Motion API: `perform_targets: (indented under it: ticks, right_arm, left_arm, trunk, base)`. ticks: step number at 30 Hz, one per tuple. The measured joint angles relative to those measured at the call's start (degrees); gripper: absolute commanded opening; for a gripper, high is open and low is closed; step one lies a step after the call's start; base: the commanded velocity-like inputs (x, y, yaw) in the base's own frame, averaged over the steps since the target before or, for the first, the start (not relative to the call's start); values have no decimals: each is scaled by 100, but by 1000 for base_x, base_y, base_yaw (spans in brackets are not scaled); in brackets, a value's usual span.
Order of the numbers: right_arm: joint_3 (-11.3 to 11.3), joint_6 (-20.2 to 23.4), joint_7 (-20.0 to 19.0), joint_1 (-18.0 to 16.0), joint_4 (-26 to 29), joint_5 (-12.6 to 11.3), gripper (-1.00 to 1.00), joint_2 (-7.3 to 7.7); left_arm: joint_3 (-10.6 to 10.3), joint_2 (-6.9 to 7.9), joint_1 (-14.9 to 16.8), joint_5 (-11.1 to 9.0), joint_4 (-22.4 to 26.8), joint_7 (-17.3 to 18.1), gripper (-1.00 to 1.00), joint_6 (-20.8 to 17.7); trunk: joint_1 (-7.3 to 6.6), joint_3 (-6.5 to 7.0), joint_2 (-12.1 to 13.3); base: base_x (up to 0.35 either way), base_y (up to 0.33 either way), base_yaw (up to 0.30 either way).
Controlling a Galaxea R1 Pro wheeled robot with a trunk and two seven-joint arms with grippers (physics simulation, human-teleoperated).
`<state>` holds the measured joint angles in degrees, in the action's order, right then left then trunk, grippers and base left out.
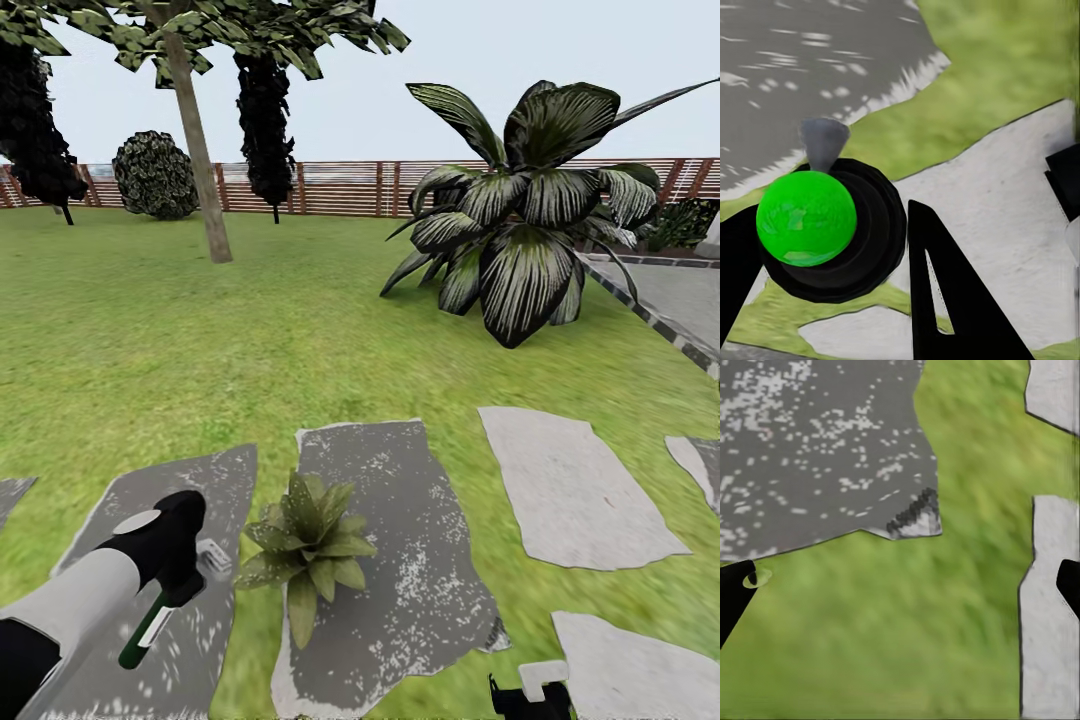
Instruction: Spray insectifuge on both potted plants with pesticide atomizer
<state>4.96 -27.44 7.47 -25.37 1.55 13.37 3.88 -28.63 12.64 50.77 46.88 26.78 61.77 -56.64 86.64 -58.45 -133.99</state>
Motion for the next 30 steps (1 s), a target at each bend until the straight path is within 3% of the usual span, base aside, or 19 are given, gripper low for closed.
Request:
perform_targets:
  ticks: [12,18,23,30]
  right_arm:
    - [-6,0,0,-1,-10,0,100,-1]
    - [-6,0,1,-1,-10,0,100,-1]
    - [-6,0,0,-1,-10,0,100,0]
    - [-6,0,0,0,-8,0,100,0]
  left_arm:
    - [36,-11,-2,-33,10,-238,-100,-6]
    - [381,-17,-2,-36,10,-247,-100,11]
    - [401,-33,-1,-36,10,-249,-100,11]
    - [397,-30,0,-34,1,-249,-100,14]
  trunk:
    - [1,0,0]
    - [0,0,0]
    - [-2,0,0]
    - [-2,0,0]
  base:
    - [-74,-259,82]
    - [-109,-260,269]
    - [41,-268,224]
    - [109,-270,16]
